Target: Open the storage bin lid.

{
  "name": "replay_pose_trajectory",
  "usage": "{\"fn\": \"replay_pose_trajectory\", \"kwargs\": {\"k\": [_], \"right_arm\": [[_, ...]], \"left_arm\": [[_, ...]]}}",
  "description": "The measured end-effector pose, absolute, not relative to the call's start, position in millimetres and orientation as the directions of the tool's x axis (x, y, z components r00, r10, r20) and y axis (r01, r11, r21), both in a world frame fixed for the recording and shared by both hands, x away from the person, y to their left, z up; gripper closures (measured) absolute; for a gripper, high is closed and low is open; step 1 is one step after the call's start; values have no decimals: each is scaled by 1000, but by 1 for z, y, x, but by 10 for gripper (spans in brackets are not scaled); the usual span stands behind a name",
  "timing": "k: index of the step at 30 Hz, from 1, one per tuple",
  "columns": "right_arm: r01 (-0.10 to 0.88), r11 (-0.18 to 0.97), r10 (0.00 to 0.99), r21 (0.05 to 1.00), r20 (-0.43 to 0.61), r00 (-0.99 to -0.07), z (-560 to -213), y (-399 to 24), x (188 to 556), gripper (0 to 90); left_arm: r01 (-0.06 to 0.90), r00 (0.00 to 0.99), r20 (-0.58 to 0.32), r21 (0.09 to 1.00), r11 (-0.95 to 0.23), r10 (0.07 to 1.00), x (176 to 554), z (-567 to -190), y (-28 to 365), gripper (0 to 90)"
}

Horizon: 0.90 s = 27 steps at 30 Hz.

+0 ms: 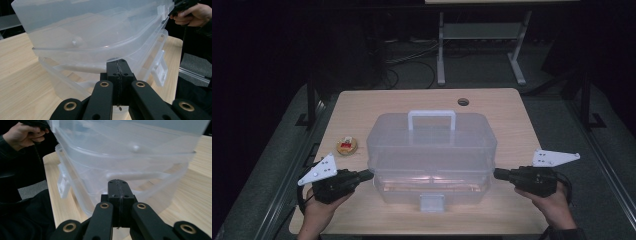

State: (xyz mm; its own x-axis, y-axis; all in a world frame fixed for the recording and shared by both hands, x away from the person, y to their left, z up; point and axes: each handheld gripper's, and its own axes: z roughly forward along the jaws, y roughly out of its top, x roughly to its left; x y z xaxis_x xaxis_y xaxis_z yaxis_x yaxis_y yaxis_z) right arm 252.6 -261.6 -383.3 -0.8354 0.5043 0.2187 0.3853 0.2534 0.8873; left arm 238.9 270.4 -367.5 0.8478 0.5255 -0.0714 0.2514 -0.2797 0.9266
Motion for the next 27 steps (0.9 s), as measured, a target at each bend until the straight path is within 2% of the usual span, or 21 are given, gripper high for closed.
{"fn": "replay_pose_trajectory", "kwargs": {"k": [27], "right_arm": [[360, 234, 493, 903, 209, -845, -367, -255, 254, 900]], "left_arm": [[240, 850, -71, 935, -263, 523, 244, -361, 269, 900]]}}
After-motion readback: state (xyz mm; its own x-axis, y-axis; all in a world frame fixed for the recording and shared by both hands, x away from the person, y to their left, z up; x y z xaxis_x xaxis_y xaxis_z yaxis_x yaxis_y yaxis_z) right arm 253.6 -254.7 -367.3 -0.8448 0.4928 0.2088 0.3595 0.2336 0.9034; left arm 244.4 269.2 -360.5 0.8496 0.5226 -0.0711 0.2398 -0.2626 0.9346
